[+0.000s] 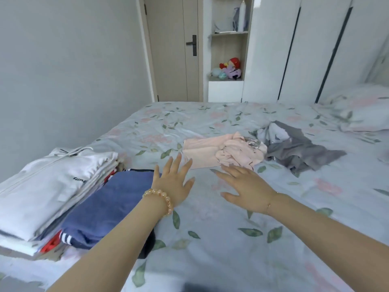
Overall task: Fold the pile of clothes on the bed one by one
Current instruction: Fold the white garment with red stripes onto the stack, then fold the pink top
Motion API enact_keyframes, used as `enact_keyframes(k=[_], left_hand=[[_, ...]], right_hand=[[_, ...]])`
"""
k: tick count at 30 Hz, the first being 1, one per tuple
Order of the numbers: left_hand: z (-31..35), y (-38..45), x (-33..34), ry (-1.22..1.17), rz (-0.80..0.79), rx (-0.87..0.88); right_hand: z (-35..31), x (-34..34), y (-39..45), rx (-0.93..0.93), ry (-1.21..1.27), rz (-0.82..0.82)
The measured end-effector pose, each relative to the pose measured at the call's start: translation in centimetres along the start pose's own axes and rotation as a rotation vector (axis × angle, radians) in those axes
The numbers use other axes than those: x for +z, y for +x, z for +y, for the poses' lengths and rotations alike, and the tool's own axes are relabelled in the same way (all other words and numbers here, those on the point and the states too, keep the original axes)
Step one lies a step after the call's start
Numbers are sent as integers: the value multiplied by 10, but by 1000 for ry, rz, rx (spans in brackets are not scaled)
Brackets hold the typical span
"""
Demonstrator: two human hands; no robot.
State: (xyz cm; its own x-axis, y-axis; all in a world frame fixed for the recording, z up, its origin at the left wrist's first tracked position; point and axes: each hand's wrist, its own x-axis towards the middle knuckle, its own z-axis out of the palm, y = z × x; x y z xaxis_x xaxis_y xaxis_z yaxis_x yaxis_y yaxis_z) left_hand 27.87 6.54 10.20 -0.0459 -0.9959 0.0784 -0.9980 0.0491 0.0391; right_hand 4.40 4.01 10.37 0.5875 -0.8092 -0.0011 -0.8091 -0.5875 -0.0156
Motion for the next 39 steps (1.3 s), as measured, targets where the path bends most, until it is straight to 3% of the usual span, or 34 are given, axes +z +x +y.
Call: enact_keyframes(k=[8, 15, 18, 22, 31, 34, 39], left_hand=[[154, 8, 45, -95, -5, 153], [218, 7, 131, -124, -212, 75], [227, 18, 165, -114, -248, 40], [224, 52, 179, -105, -140, -5], [210, 149, 194, -225, 85, -195], [205, 172, 199, -211, 176, -147], [198, 187, 199, -400, 492, -11]], right_hand=[[122, 25, -121, 236, -75, -60], [165, 108, -155, 361, 64, -224], [167, 150, -162, 387, 103, -131], [176, 168, -154, 405, 143, 13], [197, 181, -100, 413, 163, 119], [199, 184, -91, 441, 159, 118], [198, 182, -89, 458, 174, 121]])
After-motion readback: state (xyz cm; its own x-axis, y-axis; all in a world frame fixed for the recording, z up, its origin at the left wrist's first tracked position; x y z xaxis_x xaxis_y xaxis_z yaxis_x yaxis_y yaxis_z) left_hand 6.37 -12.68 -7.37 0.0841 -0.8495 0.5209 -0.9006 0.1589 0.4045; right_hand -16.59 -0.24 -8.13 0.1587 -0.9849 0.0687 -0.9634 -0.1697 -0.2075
